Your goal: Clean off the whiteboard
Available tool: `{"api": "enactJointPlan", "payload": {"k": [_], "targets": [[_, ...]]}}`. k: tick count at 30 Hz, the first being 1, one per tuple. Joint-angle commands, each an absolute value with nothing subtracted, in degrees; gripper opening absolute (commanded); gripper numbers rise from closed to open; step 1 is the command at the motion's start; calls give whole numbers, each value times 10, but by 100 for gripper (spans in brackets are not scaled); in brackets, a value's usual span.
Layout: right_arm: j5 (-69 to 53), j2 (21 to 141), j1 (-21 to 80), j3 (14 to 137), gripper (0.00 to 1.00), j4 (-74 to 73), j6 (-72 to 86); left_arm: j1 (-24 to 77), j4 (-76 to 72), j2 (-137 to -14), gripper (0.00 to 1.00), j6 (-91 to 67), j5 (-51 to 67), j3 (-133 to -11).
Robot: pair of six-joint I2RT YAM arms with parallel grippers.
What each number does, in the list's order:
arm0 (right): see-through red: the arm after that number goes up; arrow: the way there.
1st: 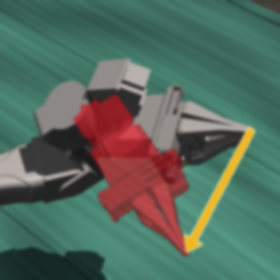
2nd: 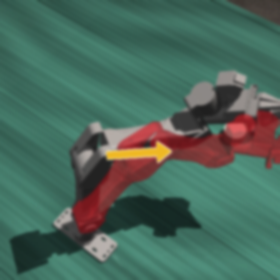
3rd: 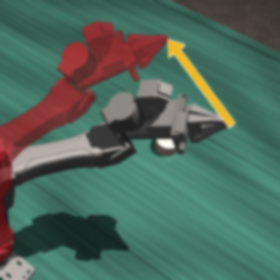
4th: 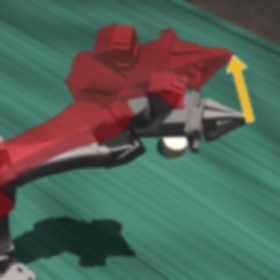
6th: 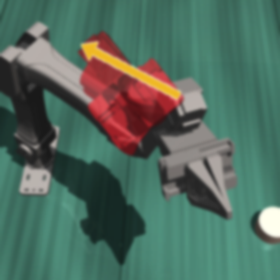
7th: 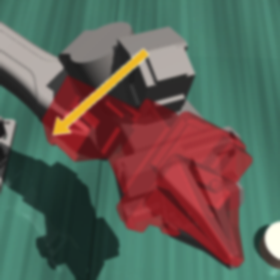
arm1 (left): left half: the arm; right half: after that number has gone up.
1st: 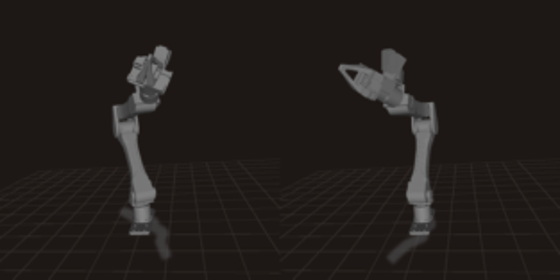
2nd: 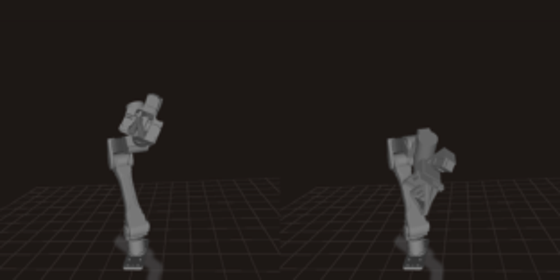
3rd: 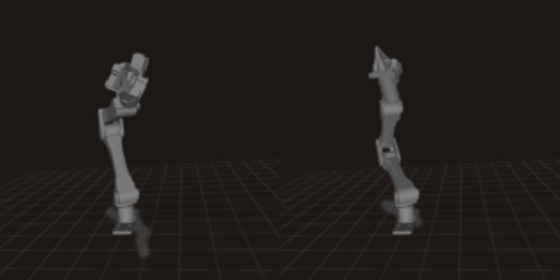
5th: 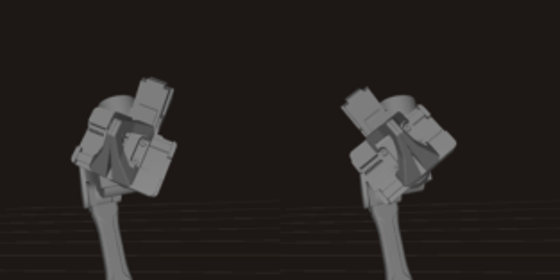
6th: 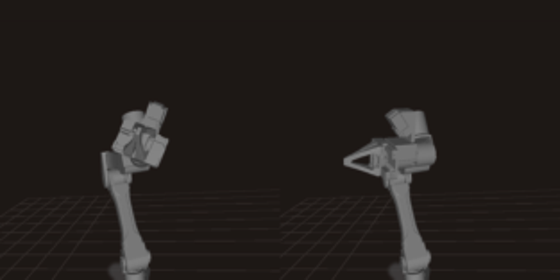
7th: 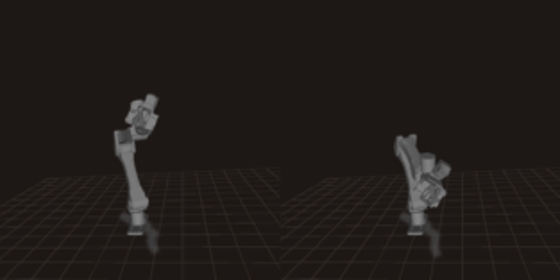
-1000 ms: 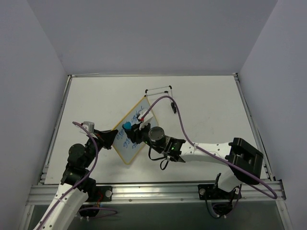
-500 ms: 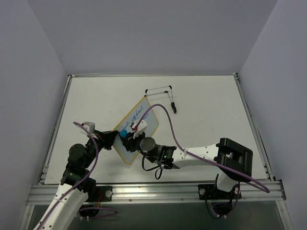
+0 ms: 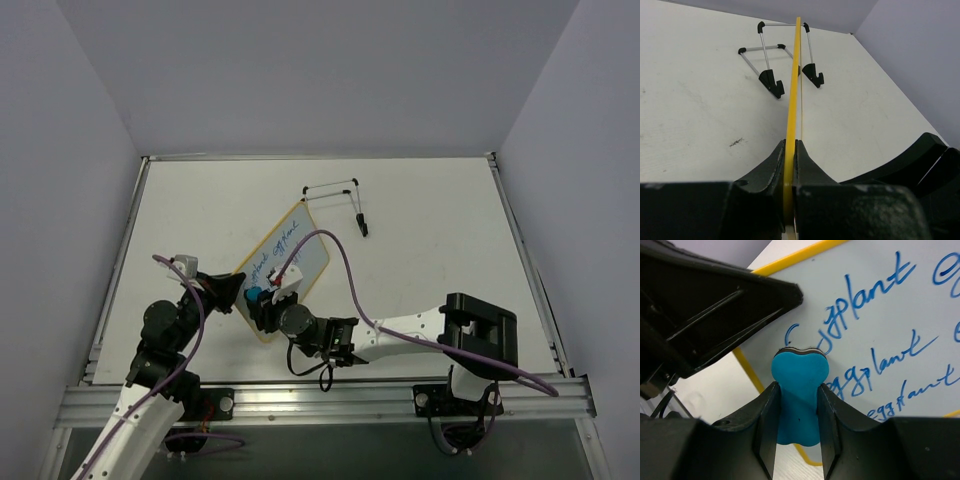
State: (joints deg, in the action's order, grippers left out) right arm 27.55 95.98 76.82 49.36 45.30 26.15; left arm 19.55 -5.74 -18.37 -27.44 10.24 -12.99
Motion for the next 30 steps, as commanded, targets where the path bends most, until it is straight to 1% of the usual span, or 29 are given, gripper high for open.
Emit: {"api": "enactJointPlan", "payload": {"k": [1, 6, 10, 21, 26, 30], "targets": [[288, 976, 789, 522, 10, 456, 279, 200, -33, -182, 2, -249, 120, -133], [316, 981, 787, 547, 10, 440, 269, 202, -33, -183, 2, -249, 120, -133], [325, 979, 752, 561, 10, 407, 279, 204, -33, -184, 2, -248, 119, -133], [287, 977, 694, 568, 10, 398, 293, 208, -34, -190, 2, -246, 115, -134], [258, 986, 709, 566, 10, 428, 280, 209, -35, -189, 2, -246, 117, -134], [250, 985, 708, 539, 10, 492, 275, 210, -29, -192, 2, -257, 113, -135]]}}
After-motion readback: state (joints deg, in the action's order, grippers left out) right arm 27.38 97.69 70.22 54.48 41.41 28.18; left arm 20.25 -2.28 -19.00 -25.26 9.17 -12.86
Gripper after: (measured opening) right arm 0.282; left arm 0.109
